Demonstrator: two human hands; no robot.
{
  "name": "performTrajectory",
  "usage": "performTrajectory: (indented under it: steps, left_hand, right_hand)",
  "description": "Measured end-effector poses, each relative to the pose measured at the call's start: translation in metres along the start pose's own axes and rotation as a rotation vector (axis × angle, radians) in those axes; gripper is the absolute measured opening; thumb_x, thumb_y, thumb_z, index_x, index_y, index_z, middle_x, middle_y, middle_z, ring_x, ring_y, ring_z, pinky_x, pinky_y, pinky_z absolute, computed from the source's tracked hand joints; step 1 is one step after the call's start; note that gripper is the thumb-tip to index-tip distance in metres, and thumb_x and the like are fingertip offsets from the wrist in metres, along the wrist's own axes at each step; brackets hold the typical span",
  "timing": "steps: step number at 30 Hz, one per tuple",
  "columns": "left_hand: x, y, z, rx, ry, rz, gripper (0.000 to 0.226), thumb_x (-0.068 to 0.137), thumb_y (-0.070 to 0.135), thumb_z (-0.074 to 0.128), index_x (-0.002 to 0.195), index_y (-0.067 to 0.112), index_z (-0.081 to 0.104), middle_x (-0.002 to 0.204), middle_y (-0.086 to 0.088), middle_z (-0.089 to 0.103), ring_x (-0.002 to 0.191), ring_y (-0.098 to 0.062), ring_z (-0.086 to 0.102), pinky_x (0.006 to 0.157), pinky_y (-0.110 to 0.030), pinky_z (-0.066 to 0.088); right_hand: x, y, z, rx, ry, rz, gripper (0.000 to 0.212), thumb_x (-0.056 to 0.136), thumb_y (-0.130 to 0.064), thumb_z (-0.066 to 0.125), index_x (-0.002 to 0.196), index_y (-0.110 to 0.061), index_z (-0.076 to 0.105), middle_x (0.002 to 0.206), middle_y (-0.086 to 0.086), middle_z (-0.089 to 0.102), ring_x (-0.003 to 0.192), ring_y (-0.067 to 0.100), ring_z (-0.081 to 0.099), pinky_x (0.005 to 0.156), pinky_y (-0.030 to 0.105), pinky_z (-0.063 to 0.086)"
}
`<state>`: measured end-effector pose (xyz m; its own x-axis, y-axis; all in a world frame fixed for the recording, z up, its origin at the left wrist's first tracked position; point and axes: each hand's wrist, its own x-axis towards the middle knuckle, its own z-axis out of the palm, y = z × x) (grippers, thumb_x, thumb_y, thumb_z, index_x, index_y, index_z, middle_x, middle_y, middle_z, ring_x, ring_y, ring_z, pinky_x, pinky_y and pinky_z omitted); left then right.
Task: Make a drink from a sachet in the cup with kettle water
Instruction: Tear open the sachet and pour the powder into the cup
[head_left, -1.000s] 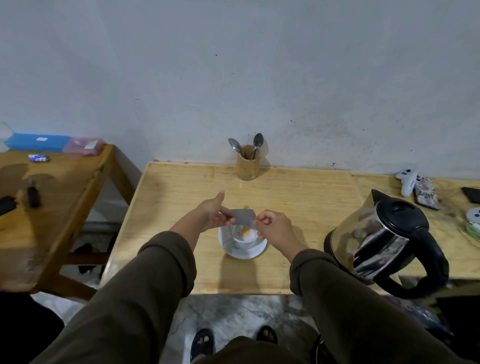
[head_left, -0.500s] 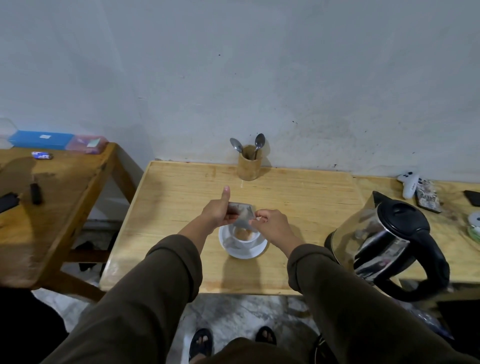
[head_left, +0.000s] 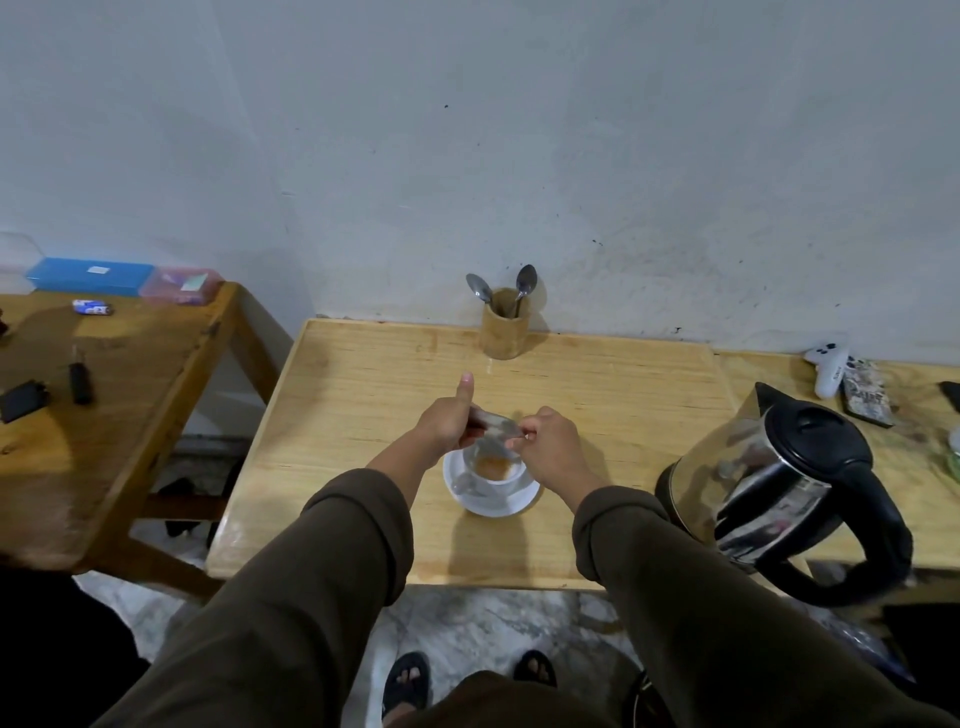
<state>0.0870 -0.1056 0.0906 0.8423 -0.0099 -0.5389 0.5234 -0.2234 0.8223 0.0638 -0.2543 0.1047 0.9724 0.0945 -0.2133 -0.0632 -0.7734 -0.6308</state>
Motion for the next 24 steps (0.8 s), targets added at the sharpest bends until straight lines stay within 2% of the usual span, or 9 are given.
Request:
performTrajectory:
  steps: [3,6,9,11,14,18,21,24]
  left_hand:
    - [0.0,0.0,-0.001,0.001,-0.002,0.003,0.086,0.092,0.061,0.015,0.1,-0.007,0.067,0.074,-0.01,0.061,0.081,-0.026,0.057,0.096,-0.042,0.05]
    - [-0.001,0.001,-0.002,0.023,-0.011,0.02,0.085,0.092,0.062,0.013,0.09,-0.003,0.068,0.077,-0.013,0.061,0.081,-0.026,0.055,0.096,-0.043,0.049]
    - [-0.002,0.003,-0.002,0.064,-0.013,0.036,0.082,0.092,0.061,0.01,0.083,0.001,0.066,0.083,-0.018,0.059,0.081,-0.027,0.053,0.093,-0.044,0.048]
    - [-0.003,0.003,-0.003,0.079,-0.016,0.042,0.082,0.092,0.06,0.009,0.081,0.002,0.066,0.084,-0.018,0.058,0.079,-0.027,0.051,0.083,-0.04,0.046]
    - [-0.004,0.003,-0.003,0.069,-0.03,0.038,0.079,0.093,0.059,0.011,0.071,0.007,0.067,0.08,-0.016,0.058,0.075,-0.024,0.05,0.078,-0.034,0.042]
    - [-0.002,0.002,-0.005,0.002,-0.04,0.0,0.069,0.093,0.058,0.024,0.067,0.011,0.067,0.076,-0.01,0.059,0.077,-0.023,0.051,0.08,-0.033,0.044]
    - [-0.002,0.002,-0.009,-0.072,-0.036,-0.047,0.059,0.093,0.053,0.037,0.07,0.007,0.066,0.074,-0.008,0.059,0.078,-0.021,0.055,0.078,-0.027,0.047]
    - [-0.005,0.002,-0.013,-0.15,-0.03,-0.08,0.044,0.094,0.039,0.048,0.071,0.004,0.063,0.071,-0.008,0.057,0.068,-0.015,0.055,0.067,-0.021,0.046]
  right_hand:
    - [0.001,0.0,0.001,-0.002,0.015,-0.005,0.018,0.085,-0.014,0.065,0.093,0.001,0.069,0.07,-0.011,0.033,0.081,0.016,0.042,0.07,0.02,0.027]
    - [0.003,0.0,0.004,0.002,0.008,-0.006,0.017,0.083,-0.013,0.067,0.091,0.002,0.068,0.077,-0.003,0.04,0.082,0.016,0.043,0.072,0.022,0.029]
    - [0.004,-0.001,0.005,0.044,0.021,0.02,0.009,0.08,-0.01,0.069,0.079,-0.003,0.063,0.072,-0.007,0.038,0.08,0.017,0.045,0.064,0.019,0.032]
    - [0.004,0.0,0.006,0.075,0.036,0.035,0.018,0.077,-0.008,0.071,0.07,-0.008,0.054,0.07,-0.009,0.036,0.078,0.018,0.046,0.055,0.015,0.029]
    - [0.003,0.0,0.006,0.091,0.043,0.047,0.031,0.074,-0.008,0.075,0.06,-0.013,0.047,0.069,-0.007,0.037,0.075,0.018,0.046,0.054,0.012,0.029]
    - [0.002,0.0,0.006,0.06,0.031,0.039,0.032,0.072,-0.009,0.076,0.061,-0.011,0.046,0.068,-0.008,0.035,0.074,0.019,0.045,0.058,0.023,0.031]
    - [0.003,0.002,0.006,0.043,0.02,0.01,0.024,0.073,-0.009,0.075,0.069,-0.008,0.051,0.068,-0.008,0.035,0.075,0.02,0.046,0.06,0.023,0.031]
    - [0.003,0.003,0.006,-0.005,0.004,-0.042,0.017,0.075,-0.008,0.073,0.071,-0.008,0.056,0.069,-0.01,0.034,0.076,0.018,0.045,0.056,0.018,0.029]
